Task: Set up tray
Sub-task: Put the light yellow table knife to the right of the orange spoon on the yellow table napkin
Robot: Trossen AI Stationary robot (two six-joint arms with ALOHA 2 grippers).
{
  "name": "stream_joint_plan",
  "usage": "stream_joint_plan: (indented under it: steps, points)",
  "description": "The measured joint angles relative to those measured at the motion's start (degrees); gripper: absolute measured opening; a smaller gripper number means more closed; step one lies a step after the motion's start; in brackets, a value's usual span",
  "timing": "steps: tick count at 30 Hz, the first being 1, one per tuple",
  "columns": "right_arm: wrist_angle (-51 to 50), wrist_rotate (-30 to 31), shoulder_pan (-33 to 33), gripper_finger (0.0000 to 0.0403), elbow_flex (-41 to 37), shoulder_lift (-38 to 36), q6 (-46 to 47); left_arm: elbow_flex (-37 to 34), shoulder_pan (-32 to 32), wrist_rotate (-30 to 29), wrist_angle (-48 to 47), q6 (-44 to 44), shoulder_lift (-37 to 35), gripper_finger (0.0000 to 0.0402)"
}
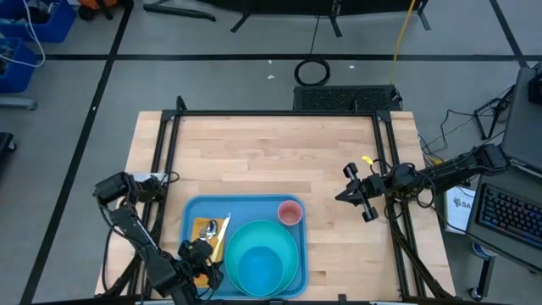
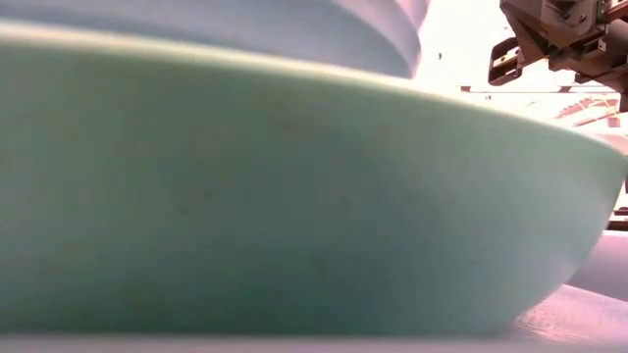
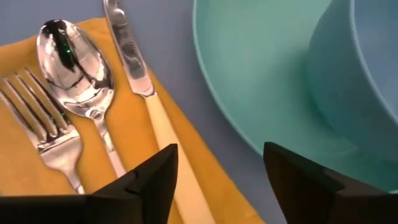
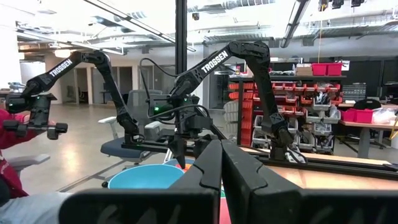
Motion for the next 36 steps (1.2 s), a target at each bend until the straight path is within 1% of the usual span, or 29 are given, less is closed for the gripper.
stream_joint_plan:
  steps: [6, 9, 13, 17, 21, 36]
  points:
    - [0.0, 0.0, 0.0, 0.0, 0.0, 0.0, 0.0, 0.0, 0.7, 0.4, 0.1, 0.7, 0.1, 0.0224]
    - [0.0, 0.0, 0.0, 0.0, 0.0, 0.0, 0.0, 0.0, 1.3, 1.4, 0.4, 0.9, 1.2, 0.0223]
    - [0.0, 0.0, 0.0, 0.0, 0.0, 0.0, 0.0, 0.0, 2.0, 4.6, 0.6, 1.2, 2.6, 0.0223]
    - [0.0, 0.0, 0.0, 0.0, 0.0, 0.0, 0.0, 0.0, 2.0, 4.6, 0.4, 0.6, 2.6, 0.0223]
    - [0.0, 0.0, 0.0, 0.0, 0.0, 0.0, 0.0, 0.0, 2.0, 5.8, -0.2, 0.7, 2.6, 0.0223]
    - [0.0, 0.0, 0.0, 0.0, 0.1, 0.0, 0.0, 0.0, 2.0, 4.9, -0.1, 0.5, 2.6, 0.0223]
